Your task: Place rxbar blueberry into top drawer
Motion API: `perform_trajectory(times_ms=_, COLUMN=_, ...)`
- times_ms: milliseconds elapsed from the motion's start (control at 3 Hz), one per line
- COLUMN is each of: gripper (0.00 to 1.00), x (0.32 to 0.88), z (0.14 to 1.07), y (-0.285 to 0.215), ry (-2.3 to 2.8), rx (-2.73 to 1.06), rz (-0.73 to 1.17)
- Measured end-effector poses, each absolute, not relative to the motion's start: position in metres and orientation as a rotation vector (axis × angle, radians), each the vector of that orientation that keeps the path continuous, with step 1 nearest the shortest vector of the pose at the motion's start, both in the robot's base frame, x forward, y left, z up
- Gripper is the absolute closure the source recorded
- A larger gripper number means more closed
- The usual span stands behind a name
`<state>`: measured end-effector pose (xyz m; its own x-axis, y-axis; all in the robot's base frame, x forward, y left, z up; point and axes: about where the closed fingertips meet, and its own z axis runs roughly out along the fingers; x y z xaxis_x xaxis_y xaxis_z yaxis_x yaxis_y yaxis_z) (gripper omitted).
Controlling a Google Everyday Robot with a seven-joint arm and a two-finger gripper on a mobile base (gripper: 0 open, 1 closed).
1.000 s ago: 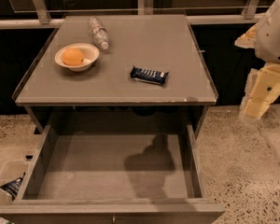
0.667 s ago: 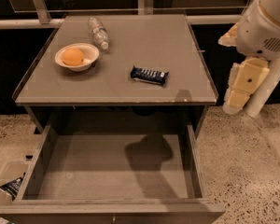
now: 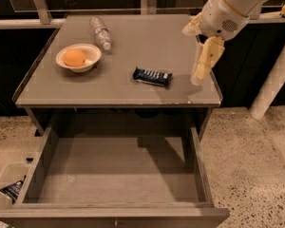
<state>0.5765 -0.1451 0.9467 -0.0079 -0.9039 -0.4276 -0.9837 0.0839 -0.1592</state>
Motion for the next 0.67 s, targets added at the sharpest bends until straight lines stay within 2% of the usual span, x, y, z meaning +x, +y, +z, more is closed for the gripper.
perform_trajectory(times_ms=667, gripper=0.0, x=0.5917, z=0.9582, y=-0.1435, ry=1.911, rx=-1.827, rz=0.243)
